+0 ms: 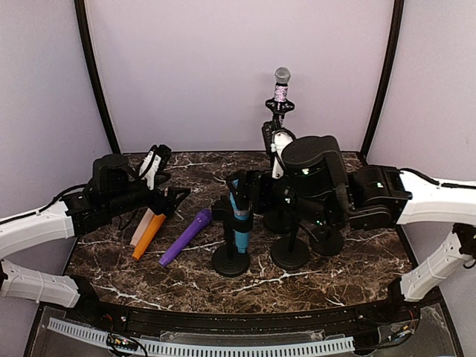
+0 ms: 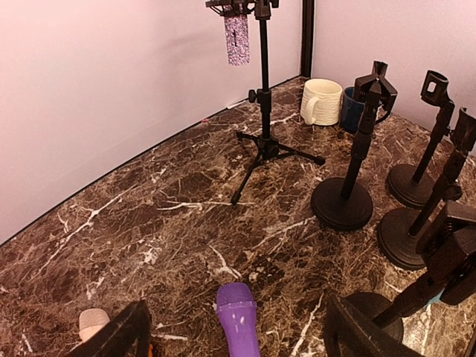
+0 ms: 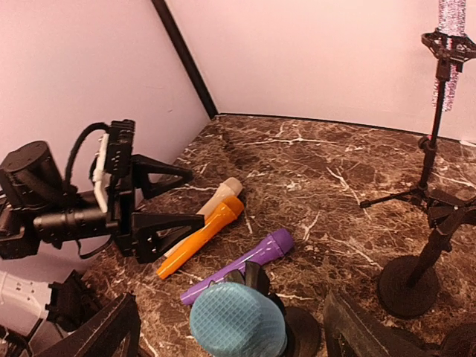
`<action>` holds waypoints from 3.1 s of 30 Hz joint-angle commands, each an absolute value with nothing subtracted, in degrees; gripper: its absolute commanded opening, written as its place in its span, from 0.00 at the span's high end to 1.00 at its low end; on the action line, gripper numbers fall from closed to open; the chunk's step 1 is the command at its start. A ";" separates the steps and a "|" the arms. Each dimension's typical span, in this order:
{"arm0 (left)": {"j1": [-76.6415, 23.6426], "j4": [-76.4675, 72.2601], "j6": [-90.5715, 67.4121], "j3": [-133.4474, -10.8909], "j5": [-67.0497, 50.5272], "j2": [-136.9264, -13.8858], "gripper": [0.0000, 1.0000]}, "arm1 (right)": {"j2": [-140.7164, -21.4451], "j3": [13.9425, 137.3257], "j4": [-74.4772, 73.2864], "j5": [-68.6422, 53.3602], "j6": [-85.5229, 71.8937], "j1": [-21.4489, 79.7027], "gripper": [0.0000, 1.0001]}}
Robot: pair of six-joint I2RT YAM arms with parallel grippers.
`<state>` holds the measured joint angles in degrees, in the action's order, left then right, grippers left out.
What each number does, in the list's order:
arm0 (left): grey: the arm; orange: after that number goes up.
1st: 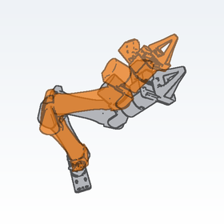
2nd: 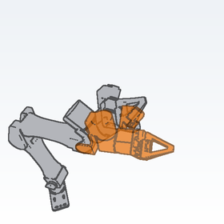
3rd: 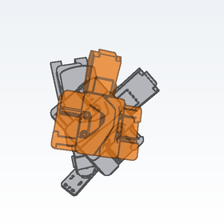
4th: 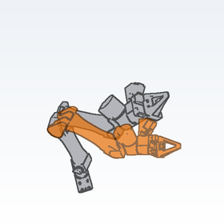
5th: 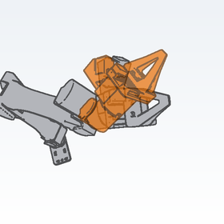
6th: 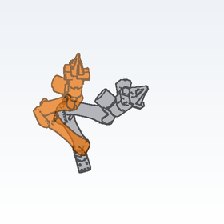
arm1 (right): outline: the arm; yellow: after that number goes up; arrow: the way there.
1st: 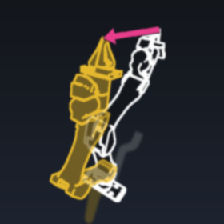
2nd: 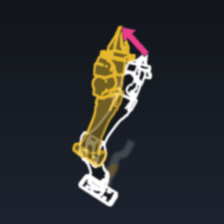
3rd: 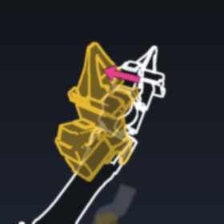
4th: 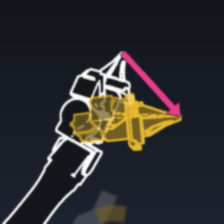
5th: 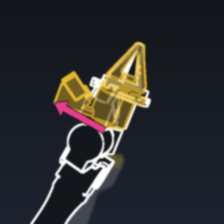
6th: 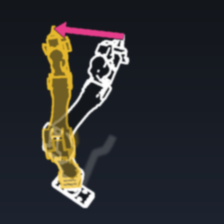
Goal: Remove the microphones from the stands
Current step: Pick up the microphone stand with the microphone from the center of the board, then open the clamp for the microphone stand.
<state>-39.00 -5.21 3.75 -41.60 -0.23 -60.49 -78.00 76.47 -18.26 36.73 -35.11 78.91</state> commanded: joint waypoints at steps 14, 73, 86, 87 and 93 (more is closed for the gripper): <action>-38.93 -7.21 5.90 -39.00 9.14 -50.98 0.17 | -96.03 96.05 -44.63 58.14 -52.35 82.79 0.24; -54.03 2.42 8.56 -46.95 -20.28 -63.98 0.02 | -76.00 65.64 1.93 1.39 -11.12 67.76 0.86; -54.88 3.98 10.26 -47.14 -19.61 -64.66 0.19 | -76.73 65.92 2.37 0.88 -11.21 67.50 0.87; -54.95 4.14 10.45 -47.29 -19.60 -64.75 0.27 | -76.66 65.92 2.37 0.96 -11.21 67.50 0.87; -55.20 5.65 11.47 -47.46 -18.96 -63.78 0.65 | -75.93 66.09 1.29 2.41 -11.11 67.41 0.88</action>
<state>-54.92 3.92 10.07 -47.51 -19.64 -64.73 -77.14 65.36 -3.77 2.52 -10.00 67.70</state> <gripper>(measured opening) 0.447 0.447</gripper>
